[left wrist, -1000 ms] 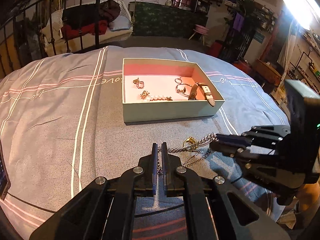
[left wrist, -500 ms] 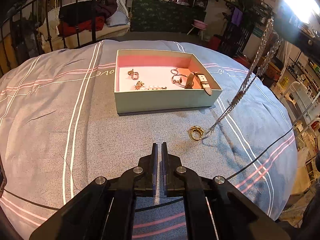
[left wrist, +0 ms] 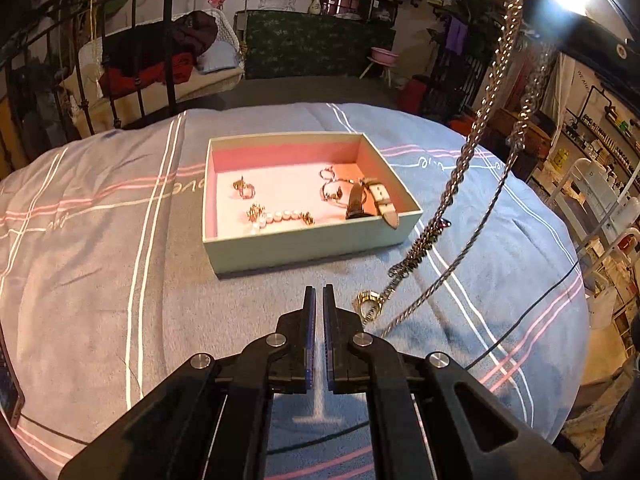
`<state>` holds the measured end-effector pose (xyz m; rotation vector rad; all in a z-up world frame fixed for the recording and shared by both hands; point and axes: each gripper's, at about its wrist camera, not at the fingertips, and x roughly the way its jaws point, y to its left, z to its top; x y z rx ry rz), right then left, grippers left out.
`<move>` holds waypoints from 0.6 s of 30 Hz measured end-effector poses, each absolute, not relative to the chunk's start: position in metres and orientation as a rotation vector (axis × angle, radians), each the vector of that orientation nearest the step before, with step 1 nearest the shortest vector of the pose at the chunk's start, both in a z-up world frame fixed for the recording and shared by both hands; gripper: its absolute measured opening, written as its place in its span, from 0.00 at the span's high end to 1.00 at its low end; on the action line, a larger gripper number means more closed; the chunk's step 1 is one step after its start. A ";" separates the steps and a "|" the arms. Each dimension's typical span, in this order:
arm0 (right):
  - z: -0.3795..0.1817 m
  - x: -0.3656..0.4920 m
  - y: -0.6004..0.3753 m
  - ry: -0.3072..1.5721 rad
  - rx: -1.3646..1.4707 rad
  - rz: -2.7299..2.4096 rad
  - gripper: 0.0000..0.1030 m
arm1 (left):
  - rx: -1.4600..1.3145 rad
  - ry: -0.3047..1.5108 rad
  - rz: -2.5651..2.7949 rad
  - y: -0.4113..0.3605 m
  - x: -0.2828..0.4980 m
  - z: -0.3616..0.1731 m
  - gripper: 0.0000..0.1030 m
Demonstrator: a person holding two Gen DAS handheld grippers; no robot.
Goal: Organize jewelry
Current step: 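Lift the chains with the right gripper and carry them over the box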
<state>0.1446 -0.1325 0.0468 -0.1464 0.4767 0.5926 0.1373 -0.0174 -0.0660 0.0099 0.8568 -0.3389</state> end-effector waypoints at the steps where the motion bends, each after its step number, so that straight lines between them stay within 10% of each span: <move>1: 0.049 0.149 -0.132 0.470 -0.144 0.589 0.89 | 0.017 0.839 -0.338 -0.019 0.142 -0.059 0.96; 18: 0.076 0.243 -0.149 0.423 -0.039 0.463 0.89 | 0.026 0.757 -0.318 -0.042 0.235 -0.005 0.96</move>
